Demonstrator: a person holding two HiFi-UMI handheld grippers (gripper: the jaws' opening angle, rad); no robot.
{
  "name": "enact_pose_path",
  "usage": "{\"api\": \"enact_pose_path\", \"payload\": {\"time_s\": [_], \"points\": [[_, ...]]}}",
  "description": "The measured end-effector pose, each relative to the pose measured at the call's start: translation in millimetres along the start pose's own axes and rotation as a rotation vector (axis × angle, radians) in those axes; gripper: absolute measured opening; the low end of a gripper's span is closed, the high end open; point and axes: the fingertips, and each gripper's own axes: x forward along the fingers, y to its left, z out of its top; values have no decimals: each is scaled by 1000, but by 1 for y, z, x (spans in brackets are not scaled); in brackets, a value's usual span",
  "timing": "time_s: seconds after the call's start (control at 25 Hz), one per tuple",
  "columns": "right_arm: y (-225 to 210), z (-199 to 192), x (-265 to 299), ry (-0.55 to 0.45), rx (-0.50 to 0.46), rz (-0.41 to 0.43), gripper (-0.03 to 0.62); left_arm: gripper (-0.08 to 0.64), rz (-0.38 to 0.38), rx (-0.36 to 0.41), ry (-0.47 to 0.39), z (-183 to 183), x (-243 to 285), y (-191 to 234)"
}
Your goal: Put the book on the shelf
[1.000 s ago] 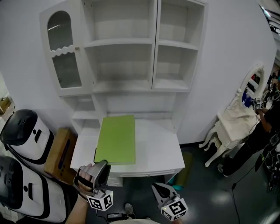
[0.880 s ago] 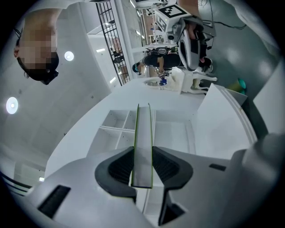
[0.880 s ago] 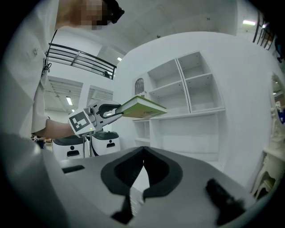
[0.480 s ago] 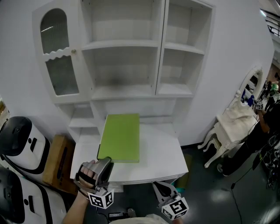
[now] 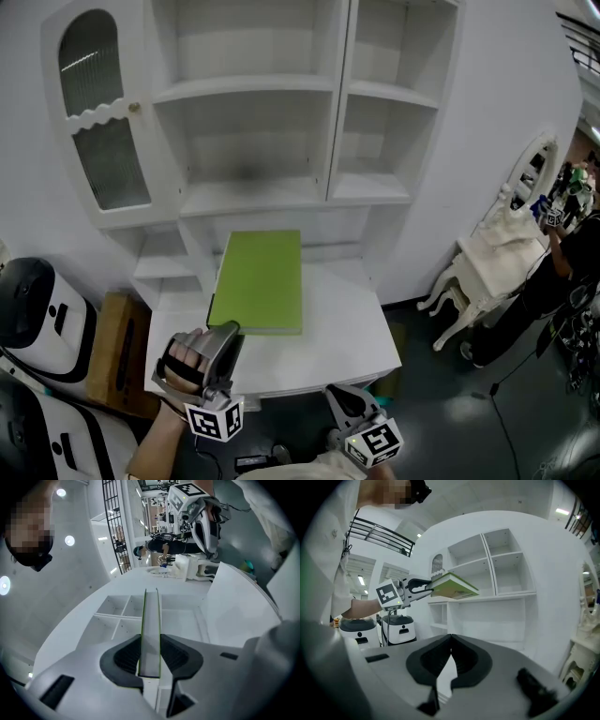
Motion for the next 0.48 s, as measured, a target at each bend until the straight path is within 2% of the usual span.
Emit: {"api": "enact_pose_path", "payload": {"time_s": [0.48], "points": [[-81, 15, -1, -31, -1, -8, 14, 135, 0, 19, 8, 41, 74, 18]]}}
